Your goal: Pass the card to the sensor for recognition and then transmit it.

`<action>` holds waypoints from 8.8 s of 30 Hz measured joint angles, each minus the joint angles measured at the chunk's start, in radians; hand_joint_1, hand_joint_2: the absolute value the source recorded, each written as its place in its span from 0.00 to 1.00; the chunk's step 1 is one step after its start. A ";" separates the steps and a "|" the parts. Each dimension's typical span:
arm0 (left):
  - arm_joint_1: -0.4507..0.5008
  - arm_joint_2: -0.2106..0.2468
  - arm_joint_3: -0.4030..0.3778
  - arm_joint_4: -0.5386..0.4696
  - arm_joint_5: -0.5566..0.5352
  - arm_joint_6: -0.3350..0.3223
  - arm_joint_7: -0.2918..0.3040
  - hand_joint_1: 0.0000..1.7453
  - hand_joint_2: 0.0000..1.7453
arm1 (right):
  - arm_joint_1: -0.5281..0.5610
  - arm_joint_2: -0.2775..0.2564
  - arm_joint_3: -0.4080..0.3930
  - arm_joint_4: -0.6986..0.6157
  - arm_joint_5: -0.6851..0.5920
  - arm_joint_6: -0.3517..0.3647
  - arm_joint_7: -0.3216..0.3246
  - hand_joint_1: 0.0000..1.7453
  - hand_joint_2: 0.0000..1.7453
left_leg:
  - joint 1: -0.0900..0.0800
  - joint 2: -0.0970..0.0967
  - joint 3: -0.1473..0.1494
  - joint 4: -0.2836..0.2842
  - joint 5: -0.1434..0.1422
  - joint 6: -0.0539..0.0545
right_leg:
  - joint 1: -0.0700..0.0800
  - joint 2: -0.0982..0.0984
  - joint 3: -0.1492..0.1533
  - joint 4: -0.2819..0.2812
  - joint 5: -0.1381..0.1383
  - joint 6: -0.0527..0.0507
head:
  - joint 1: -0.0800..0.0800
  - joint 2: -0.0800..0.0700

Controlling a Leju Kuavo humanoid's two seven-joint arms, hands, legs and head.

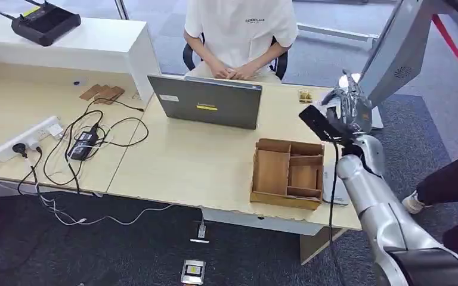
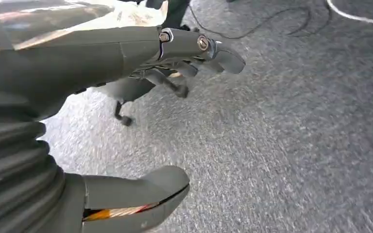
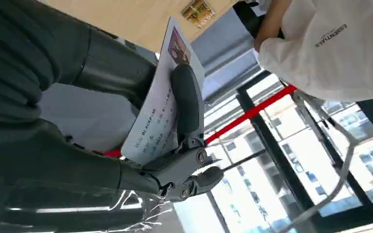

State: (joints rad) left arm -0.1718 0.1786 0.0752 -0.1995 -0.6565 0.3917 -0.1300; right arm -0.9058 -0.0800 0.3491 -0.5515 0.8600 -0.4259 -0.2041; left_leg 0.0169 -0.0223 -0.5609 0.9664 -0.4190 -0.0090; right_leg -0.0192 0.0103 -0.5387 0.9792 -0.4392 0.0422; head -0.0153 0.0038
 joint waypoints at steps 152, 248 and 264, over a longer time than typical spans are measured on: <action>0.026 -0.016 0.048 0.004 -0.058 0.023 -0.002 0.00 1.00 | 0.214 -0.146 -0.034 -0.403 0.083 0.230 0.059 1.00 1.00 | -0.001 0.002 -0.002 0.000 -0.001 0.002 | -0.001 0.003 0.002 -0.001 0.001 0.003 | 0.001 0.000; -0.031 -0.011 0.025 -0.010 -0.125 -0.037 0.016 0.00 1.00 | 0.466 -0.066 0.055 -0.890 -0.386 0.627 0.105 0.00 1.00 | 0.000 0.002 -0.003 0.000 0.000 0.001 | 0.000 0.003 0.000 0.000 0.001 0.002 | 0.000 0.000; -0.017 0.000 0.048 -0.009 -0.119 -0.027 0.008 0.00 1.00 | 0.486 -0.080 0.179 -0.931 -0.176 0.515 0.093 0.00 1.00 | 0.000 0.002 -0.003 0.000 0.000 0.001 | 0.000 0.003 0.000 0.000 0.001 0.001 | 0.001 0.000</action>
State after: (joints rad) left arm -0.1890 0.1789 0.1236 -0.2083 -0.7756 0.3643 -0.1224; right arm -0.4198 -0.1595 0.5284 -1.4828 0.6841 0.0896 -0.1106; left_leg 0.0172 -0.0206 -0.5642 0.9661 -0.4190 -0.0080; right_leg -0.0189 0.0133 -0.5390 0.9793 -0.4380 0.0437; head -0.0141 0.0038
